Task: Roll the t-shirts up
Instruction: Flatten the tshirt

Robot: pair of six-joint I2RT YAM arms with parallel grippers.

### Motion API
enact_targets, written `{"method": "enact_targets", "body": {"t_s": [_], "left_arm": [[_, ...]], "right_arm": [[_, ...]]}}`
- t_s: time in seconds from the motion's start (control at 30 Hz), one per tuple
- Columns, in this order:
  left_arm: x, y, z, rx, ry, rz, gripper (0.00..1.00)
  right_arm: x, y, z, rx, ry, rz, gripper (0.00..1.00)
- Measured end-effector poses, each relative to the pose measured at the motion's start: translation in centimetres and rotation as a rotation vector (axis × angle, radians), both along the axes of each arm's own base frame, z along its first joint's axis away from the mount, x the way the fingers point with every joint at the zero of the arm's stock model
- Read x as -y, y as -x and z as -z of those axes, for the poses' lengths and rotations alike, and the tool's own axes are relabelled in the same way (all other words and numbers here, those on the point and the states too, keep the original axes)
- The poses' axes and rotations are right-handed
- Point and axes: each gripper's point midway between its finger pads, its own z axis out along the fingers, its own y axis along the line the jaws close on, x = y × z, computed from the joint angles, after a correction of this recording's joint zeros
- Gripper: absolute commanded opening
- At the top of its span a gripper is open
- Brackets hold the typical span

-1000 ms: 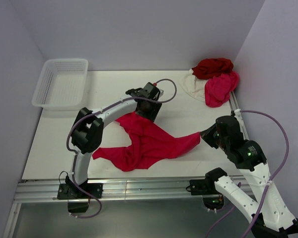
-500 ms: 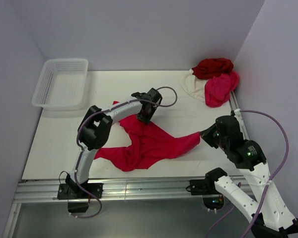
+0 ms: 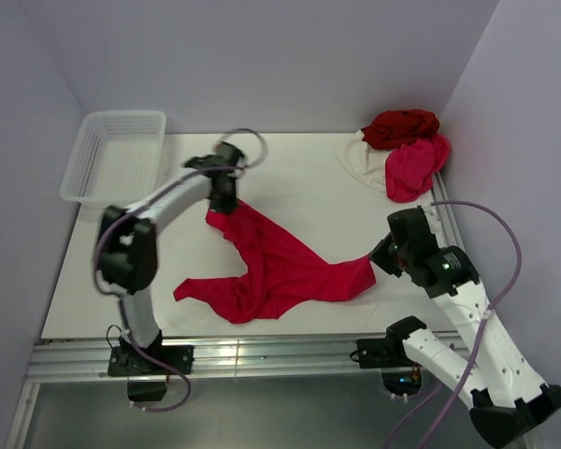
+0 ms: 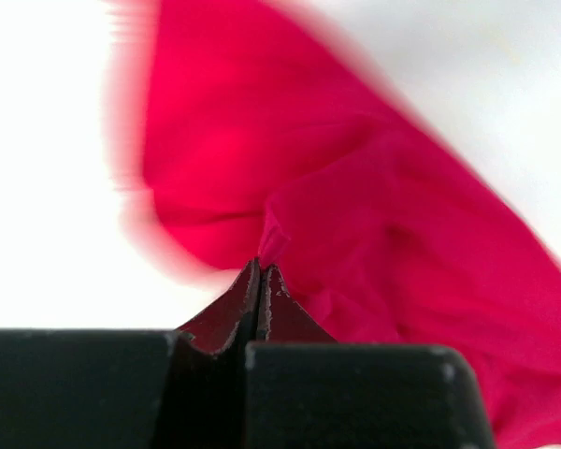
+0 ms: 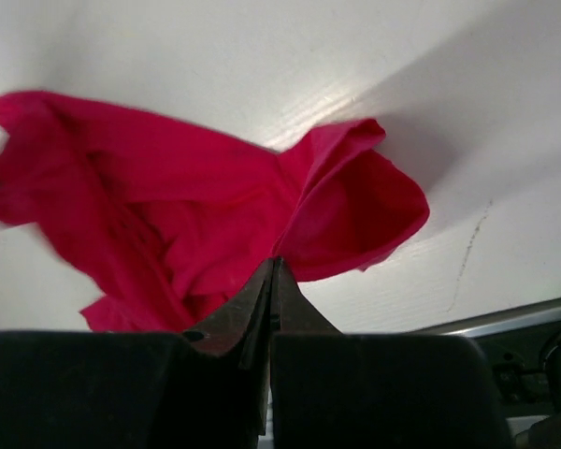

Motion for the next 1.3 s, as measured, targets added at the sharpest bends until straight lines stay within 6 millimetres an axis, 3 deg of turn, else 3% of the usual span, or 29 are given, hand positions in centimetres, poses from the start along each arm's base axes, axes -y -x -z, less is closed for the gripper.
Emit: {"method": "enact_targets", "body": {"t_s": [0.13,0.17,0.2,0.3,0.5,0.67,0.8,0.83,0.87,0.9,0.97,1.1,1.17,1.3], "left_arm": [[-12.6,0.3,-6.0,0.15,0.096,-0.415,0.0],[-14.8,1.5,-7.5,0.198,0.106,-0.495,0.01],[-15.6,2.7,-8.4,0.23,0.122,-0.531,0.0],[-15.5,6.7,-8.9,0.268,0.176,-0.555,0.0],[-16.9,15.2,-5.1,0.167,0.18,-0.67,0.0],[-17.8,18.2,-7.0,0.218,0.239,-0.748,0.0],[-18.4,20.6,-7.4,0.206,0.245,-0.793,0.01],[-18.6,21.2,-7.4,0.197,0.238,-0.804,0.11],[-18.8,21.8,-7.6,0.19,0.227,-0.812,0.57],[-19.0,22.1,-7.8,0.186,0.219,-0.816,0.79],[-19.3,22.6,-8.5,0.183,0.212,-0.835,0.99],[-19.6,22.8,-9.9,0.193,0.203,-0.839,1.0],[-19.5,22.0,-11.6,0.222,0.213,-0.82,0.99],[-17.8,17.1,-14.9,0.263,0.239,-0.718,0.97]], "right_arm": [[0.0,0.6,2.4,-0.064,0.018,-0.008,0.0],[0.2,1.0,2.8,-0.065,0.016,-0.009,0.0],[0.3,1.4,2.9,-0.062,0.014,-0.008,0.0],[0.7,2.3,3.2,-0.051,0.007,-0.005,0.0],[1.5,4.1,5.0,-0.099,0.021,0.009,0.0],[2.0,4.7,5.0,-0.096,0.028,0.023,0.0],[2.1,4.8,5.1,-0.104,0.037,0.026,0.0],[2.2,4.8,5.0,-0.104,0.037,0.027,0.0],[2.2,4.8,4.9,-0.103,0.037,0.027,0.0],[2.2,4.7,4.8,-0.1,0.037,0.027,0.0],[2.1,4.7,4.7,-0.097,0.036,0.028,0.0],[2.1,4.6,4.4,-0.089,0.035,0.027,0.0],[2.1,4.6,4.4,-0.093,0.038,0.024,0.0],[2.0,4.5,4.6,-0.103,0.045,0.012,0.0]]}}
